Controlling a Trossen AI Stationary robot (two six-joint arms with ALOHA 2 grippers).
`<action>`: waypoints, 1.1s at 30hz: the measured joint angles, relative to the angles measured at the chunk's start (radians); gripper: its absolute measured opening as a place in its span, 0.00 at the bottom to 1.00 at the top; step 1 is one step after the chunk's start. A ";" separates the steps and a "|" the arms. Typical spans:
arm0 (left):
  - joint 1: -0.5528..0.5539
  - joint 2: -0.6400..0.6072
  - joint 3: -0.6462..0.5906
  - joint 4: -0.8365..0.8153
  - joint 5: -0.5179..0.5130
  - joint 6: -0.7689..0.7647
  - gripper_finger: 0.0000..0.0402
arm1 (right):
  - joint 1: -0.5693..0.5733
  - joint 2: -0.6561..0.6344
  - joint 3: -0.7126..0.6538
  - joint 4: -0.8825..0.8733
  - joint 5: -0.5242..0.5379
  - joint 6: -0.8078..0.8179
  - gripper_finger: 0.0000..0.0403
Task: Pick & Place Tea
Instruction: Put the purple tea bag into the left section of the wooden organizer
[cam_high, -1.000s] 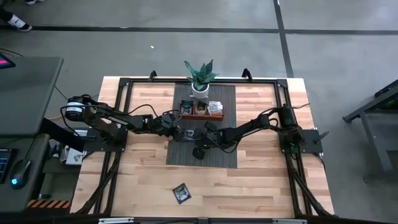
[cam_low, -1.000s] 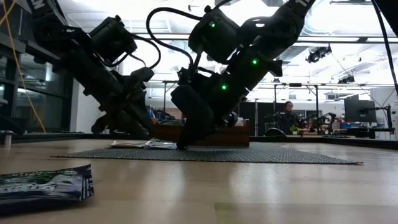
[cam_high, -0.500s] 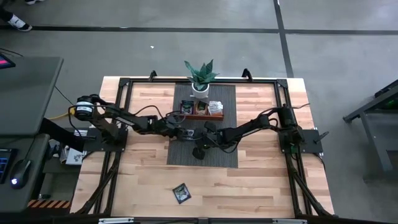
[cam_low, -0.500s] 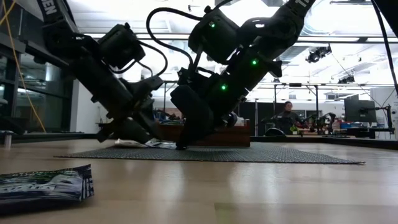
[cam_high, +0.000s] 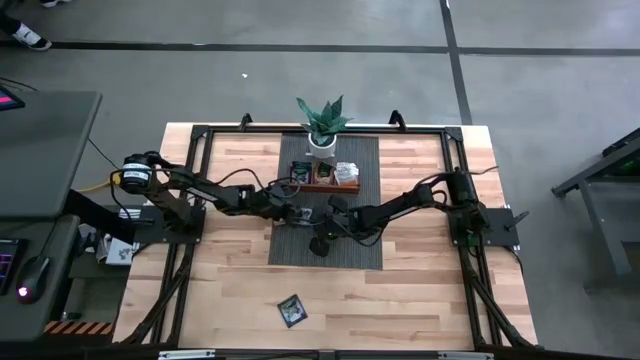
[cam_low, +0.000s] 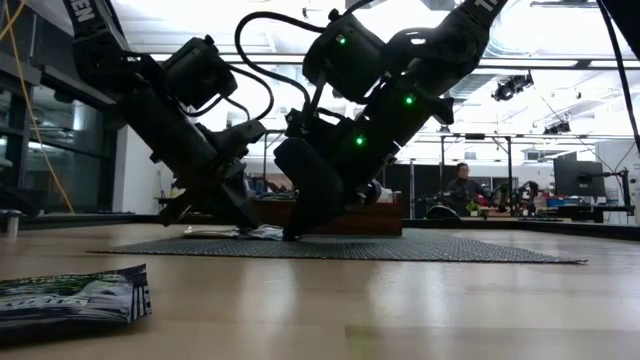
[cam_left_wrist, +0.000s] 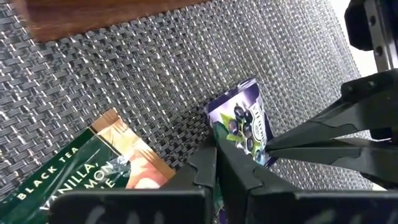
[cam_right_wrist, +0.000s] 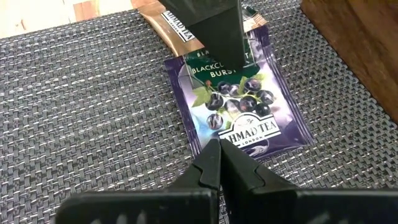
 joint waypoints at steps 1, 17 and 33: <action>0.000 0.000 0.000 0.001 0.000 0.001 0.02 | 0.000 0.000 0.000 0.000 0.000 0.000 0.00; -0.003 -0.001 0.000 0.004 0.007 0.027 0.00 | 0.000 -0.084 0.003 0.010 0.029 -0.015 0.00; -0.002 -0.055 0.000 0.016 0.083 0.163 0.00 | 0.138 -0.379 0.001 -0.377 0.285 0.039 0.00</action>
